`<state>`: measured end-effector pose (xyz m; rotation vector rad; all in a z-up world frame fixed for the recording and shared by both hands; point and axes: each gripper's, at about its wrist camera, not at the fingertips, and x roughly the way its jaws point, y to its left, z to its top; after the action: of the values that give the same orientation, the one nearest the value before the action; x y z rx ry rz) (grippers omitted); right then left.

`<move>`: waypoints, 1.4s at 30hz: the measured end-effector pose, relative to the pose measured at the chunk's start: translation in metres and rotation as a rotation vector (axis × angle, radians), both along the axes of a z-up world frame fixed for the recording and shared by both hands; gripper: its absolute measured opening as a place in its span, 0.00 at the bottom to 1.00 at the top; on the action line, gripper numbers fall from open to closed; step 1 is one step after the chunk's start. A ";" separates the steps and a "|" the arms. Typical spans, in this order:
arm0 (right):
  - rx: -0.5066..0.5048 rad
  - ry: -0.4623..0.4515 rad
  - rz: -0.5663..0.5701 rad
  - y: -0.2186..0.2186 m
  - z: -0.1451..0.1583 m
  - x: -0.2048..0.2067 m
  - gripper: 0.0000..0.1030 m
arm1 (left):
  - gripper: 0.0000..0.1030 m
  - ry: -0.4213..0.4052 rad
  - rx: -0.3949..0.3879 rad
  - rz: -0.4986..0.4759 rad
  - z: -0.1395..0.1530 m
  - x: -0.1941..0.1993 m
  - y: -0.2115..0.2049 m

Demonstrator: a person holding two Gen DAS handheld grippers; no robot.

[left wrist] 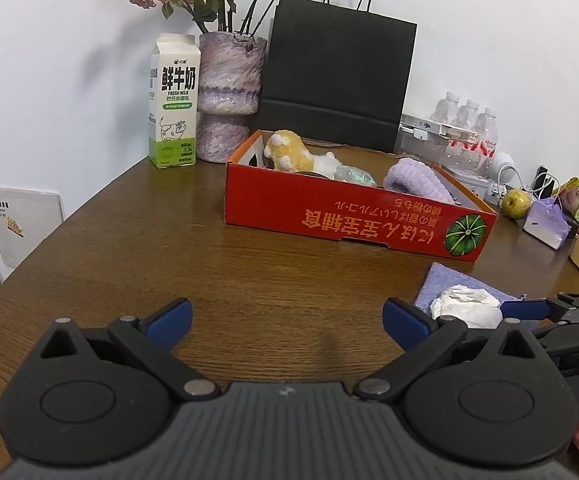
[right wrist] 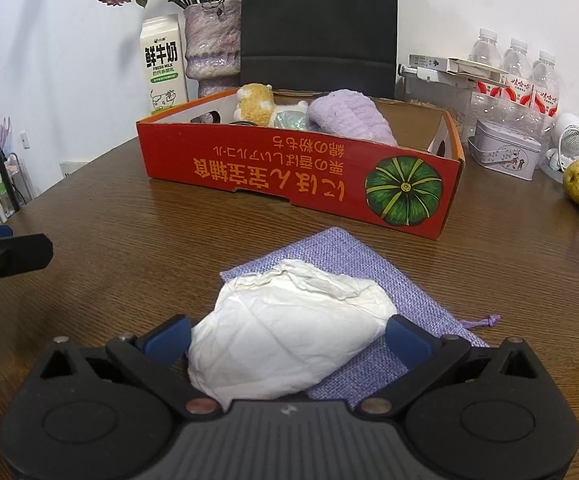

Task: Organize objects
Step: 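Grasp the white cloth with the right tool, then lift the white cloth with the right tool while the left tool approaches the purple pouch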

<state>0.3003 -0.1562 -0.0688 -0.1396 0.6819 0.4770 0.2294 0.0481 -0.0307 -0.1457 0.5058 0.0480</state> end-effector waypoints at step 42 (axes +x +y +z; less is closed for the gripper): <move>0.018 0.004 -0.043 0.025 0.001 -0.005 0.99 | 1.00 -0.021 -0.071 0.130 0.009 -0.001 0.033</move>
<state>0.2949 -0.1308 -0.0677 -0.1074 0.6831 0.4422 0.2285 0.0806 -0.0219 -0.2485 0.4764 0.1550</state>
